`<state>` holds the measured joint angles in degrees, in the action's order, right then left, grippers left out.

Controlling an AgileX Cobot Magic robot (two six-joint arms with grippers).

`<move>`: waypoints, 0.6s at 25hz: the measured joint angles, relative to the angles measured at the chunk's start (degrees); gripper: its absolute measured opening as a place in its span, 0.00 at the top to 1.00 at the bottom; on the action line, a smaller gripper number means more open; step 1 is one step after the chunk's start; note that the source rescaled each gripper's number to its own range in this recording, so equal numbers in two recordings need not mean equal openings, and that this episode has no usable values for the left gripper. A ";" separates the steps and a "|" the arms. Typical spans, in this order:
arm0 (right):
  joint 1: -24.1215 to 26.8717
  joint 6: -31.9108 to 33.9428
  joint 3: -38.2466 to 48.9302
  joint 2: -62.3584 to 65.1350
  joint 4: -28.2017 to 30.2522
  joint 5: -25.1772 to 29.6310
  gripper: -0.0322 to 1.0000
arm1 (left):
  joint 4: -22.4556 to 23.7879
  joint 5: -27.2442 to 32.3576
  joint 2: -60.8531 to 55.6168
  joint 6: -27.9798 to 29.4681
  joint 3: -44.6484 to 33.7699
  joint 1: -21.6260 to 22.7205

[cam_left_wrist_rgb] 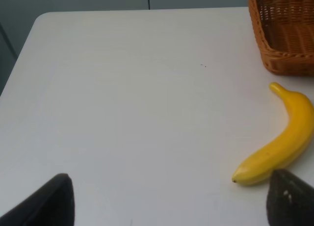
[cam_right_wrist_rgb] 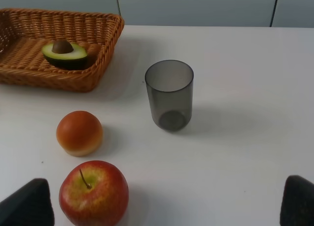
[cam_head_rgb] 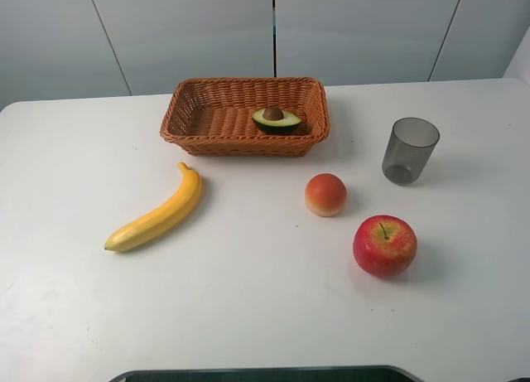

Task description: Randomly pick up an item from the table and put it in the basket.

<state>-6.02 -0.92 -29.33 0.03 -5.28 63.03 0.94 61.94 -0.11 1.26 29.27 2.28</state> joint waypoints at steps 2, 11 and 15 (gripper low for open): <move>0.00 0.00 0.00 0.00 0.00 0.00 0.00 | 0.00 0.00 0.00 0.00 0.00 0.00; 0.00 0.00 0.00 0.00 0.00 -0.12 0.00 | 0.00 0.00 0.00 0.00 0.00 0.00; 0.00 0.00 0.00 0.00 0.00 -0.12 0.00 | 0.00 0.00 0.00 0.00 0.00 0.00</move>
<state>-6.02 -0.92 -29.33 0.03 -5.28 62.91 0.94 61.94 -0.11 1.26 29.27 2.28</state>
